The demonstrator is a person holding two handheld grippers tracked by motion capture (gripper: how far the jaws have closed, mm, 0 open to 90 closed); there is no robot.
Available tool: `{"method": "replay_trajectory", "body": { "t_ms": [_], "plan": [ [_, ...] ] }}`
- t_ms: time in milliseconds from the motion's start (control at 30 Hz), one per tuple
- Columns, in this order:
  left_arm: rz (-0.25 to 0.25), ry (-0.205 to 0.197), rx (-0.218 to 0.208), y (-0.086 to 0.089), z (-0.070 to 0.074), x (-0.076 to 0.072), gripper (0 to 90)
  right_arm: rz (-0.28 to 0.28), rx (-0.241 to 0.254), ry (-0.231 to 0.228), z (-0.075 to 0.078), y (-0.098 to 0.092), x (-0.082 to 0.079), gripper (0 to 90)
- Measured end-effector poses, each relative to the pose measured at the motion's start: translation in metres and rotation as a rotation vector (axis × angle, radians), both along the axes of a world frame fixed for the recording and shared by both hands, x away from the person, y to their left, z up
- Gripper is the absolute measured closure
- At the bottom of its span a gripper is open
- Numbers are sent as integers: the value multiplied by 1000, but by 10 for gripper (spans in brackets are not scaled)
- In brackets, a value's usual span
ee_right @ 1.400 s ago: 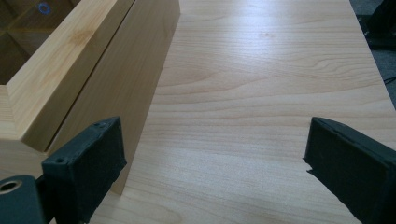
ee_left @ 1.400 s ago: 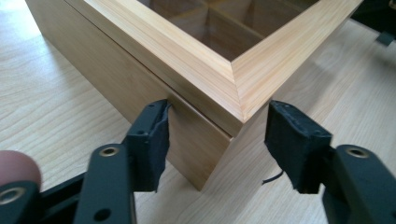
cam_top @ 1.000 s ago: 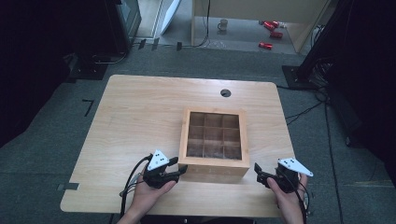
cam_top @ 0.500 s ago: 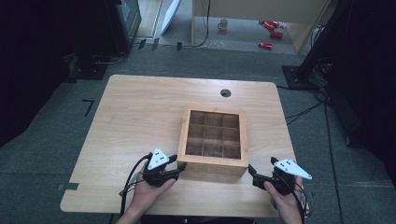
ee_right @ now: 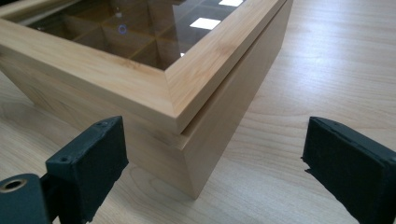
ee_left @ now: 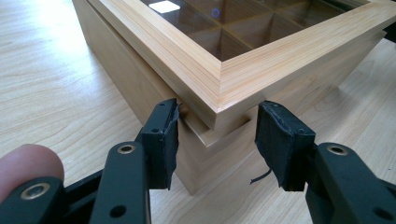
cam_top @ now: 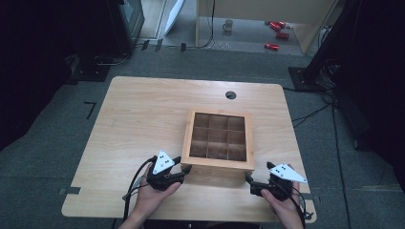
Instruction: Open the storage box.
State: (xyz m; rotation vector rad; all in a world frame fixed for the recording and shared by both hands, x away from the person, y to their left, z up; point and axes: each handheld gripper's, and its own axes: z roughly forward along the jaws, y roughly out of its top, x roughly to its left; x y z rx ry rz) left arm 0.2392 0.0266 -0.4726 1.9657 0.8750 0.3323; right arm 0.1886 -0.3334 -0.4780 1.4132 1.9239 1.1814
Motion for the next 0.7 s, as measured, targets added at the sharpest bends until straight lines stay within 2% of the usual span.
{"method": "replay_trajectory", "body": {
  "t_ms": [100, 267, 333, 367, 533, 600, 700],
  "plan": [
    [-3, -4, -4, 0, 2, 0, 505, -9, -7, 8, -2, 2, 1, 70],
    [-6, -4, -5, 0, 2, 0, 503, -53, 14, 22, -4, 2, 4, 111],
    [-7, -3, -11, 1, 2, 0, 503, -61, 33, 16, -4, 1, 4, 117],
    [-9, -1, -19, 1, 3, 1, 503, -61, 22, -4, -3, 2, 4, 125],
    [-12, 1, -33, 2, 3, 1, 500, -62, 4, -36, -2, 4, 3, 129],
    [-19, 10, -46, 3, 3, 0, 487, -59, 3, -33, -1, 5, 3, 128],
    [-16, 10, -23, 5, 1, -2, 435, -49, 0, -34, -2, 5, 4, 128]
  ]
}}
